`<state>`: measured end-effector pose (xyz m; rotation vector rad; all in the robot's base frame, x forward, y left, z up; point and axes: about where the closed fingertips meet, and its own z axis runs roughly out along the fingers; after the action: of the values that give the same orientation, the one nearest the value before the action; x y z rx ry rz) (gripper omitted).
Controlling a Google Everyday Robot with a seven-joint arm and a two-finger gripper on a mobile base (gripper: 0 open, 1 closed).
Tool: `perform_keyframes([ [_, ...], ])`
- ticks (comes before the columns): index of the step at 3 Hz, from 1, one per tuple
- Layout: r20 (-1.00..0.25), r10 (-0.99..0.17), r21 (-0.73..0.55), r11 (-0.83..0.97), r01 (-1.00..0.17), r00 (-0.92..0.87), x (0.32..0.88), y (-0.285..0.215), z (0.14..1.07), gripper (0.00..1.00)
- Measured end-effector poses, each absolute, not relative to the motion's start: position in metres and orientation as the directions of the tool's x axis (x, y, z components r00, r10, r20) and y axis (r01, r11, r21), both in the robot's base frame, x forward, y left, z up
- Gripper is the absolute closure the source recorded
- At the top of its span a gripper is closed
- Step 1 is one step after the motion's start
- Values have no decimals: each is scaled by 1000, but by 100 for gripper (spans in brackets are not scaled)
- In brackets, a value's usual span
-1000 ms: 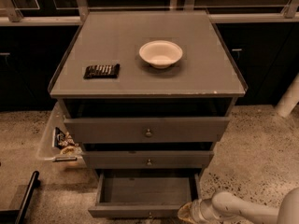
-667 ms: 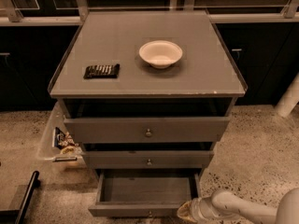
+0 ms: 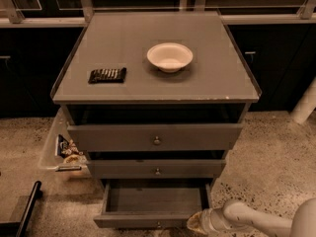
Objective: Close bottom drawer
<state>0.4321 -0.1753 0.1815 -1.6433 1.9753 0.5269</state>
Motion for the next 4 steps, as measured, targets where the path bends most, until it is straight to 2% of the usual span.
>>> perform_keyframes([
  [2,-612,-778,-23,196,-980,-141,432,-173,177,12],
  [3,-619,-771,-29,209,-977,-147,436,-172,171,0],
  [4,-638,-756,-25,213,-977,-148,446,-167,161,19],
])
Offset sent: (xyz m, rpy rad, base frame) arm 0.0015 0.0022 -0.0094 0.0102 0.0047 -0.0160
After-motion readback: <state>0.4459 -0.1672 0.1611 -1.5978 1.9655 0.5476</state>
